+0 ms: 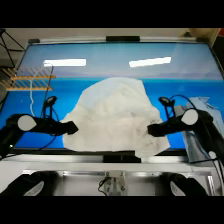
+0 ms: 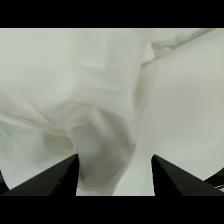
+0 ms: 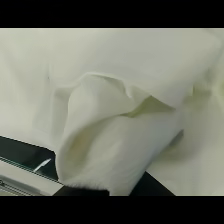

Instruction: Fold the shirts.

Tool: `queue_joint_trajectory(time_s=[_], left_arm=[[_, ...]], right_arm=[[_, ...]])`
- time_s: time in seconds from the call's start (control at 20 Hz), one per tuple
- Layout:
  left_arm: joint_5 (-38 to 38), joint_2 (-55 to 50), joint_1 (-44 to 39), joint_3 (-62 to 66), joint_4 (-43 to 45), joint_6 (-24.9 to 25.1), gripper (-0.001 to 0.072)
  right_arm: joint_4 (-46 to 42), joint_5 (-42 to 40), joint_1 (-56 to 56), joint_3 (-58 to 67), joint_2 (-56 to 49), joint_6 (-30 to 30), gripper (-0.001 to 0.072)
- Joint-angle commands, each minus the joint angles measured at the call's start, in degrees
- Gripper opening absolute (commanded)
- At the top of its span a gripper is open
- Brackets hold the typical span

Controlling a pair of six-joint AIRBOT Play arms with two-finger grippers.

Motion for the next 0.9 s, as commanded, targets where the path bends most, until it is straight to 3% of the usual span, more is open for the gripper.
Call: queue_joint_trajectory(time_s=[0.0, 0.2, 0.25, 0.3, 0.35, 0.5, 0.6, 0.85], left_arm=[[-4.72, -6.36, -0.04, 0.96, 0.92, 3.13, 0.0544], [-0.04, -8.26, -0.04, 0.96, -0.55, 3.8, 0.0528], [1.2, -8.87, -0.04, 0.98, -2.23, 5.2, 0.0434], [2.27, -9.29, -0.04, 1.03, -4.37, 6.78, 0.0197], [3.5, -9.31, 0.0, 1.55, -6.67, 8.68, 0.0029], [3.78, -8.98, 1.29, 12.72, -7.48, 13.92, 0.0029], [3.87, -8.96, 4.2, 28.48, -7.48, 16.61, 0.0029], [13.86, -8.96, 10.91, 70.42, -7.48, 16.04, 0.0029]], right_arm=[[-0.09, -1.95, 0.0, -0.46, -0.15, -0.02, 0.0065], [0.22, -3.61, -0.02, -0.46, -0.15, -0.02, 0.0065], [0.55, -4.33, 0.0, -0.46, -0.15, 0.02, 0.0065], [1.55, -5.01, -0.02, -0.44, -0.15, 0.0, 0.0065], [2.95, -5.88, -0.02, -0.28, -0.15, -0.11, 0.0065], [4.81, -6.38, -0.04, 4.7, -0.15, -5.66, 0.0065], [4.68, -5.68, -0.04, 13.2, -0.09, -7.85, 0.0065], [6.4, -6.64, -0.04, 44.13, -0.09, -8.22, 0.0065]])
